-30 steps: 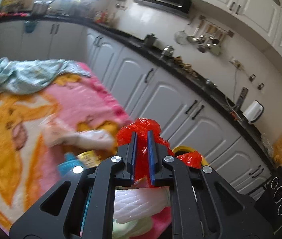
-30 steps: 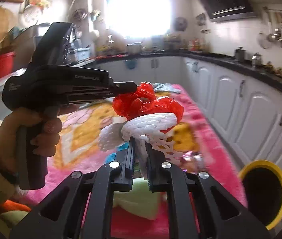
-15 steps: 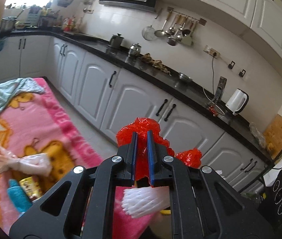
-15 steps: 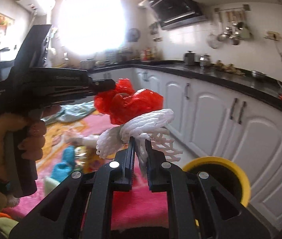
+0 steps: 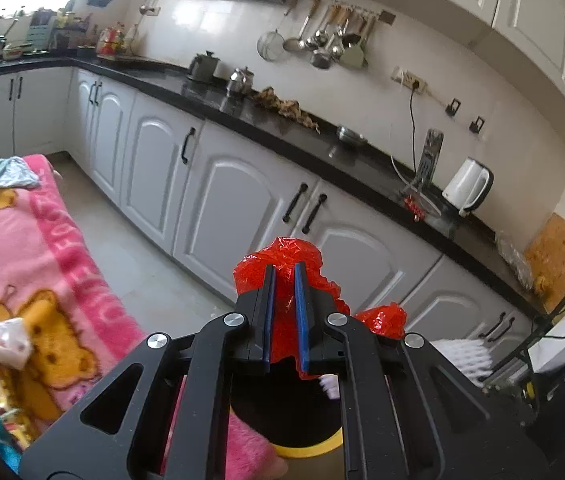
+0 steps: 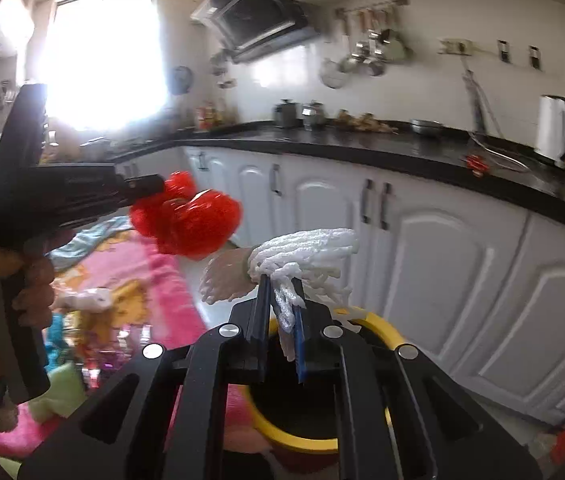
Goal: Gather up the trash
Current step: 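Carry both items to the yellow bin and open both tools to drop them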
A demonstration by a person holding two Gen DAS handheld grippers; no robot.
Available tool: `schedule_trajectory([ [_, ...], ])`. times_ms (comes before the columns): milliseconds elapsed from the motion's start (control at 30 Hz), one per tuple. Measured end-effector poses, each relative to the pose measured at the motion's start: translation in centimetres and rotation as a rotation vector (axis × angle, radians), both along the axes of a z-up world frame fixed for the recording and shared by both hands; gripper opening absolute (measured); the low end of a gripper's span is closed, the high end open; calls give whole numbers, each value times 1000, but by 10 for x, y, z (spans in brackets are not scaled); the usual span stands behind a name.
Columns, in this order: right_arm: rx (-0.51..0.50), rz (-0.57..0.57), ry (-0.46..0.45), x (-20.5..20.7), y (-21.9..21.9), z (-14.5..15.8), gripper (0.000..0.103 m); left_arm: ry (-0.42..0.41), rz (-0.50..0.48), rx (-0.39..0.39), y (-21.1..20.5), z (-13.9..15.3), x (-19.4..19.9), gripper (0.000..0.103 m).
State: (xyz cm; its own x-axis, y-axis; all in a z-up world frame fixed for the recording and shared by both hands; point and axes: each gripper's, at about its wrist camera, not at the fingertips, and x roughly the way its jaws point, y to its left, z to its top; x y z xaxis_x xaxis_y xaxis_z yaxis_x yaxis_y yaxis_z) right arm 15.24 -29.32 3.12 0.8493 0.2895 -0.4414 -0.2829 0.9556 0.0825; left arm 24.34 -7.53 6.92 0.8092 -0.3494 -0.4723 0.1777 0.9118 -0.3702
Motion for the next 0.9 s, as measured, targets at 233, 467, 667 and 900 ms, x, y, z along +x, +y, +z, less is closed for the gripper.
schedule_trajectory([
  [233, -69, -81, 48, 14, -16, -27, 10, 45, -15, 62, -30, -34, 19, 5],
  [467, -105, -119, 124, 34, -21, -62, 12, 126, -25, 93, -45, -74, 37, 5],
  [667, -86, -137, 180, 49, -30, -85, 15, 205, -50, 102, -56, -104, 55, 6],
  [900, -50, -125, 221, 55, -35, -97, 44, 265, -58, 71, -51, -124, 58, 28],
])
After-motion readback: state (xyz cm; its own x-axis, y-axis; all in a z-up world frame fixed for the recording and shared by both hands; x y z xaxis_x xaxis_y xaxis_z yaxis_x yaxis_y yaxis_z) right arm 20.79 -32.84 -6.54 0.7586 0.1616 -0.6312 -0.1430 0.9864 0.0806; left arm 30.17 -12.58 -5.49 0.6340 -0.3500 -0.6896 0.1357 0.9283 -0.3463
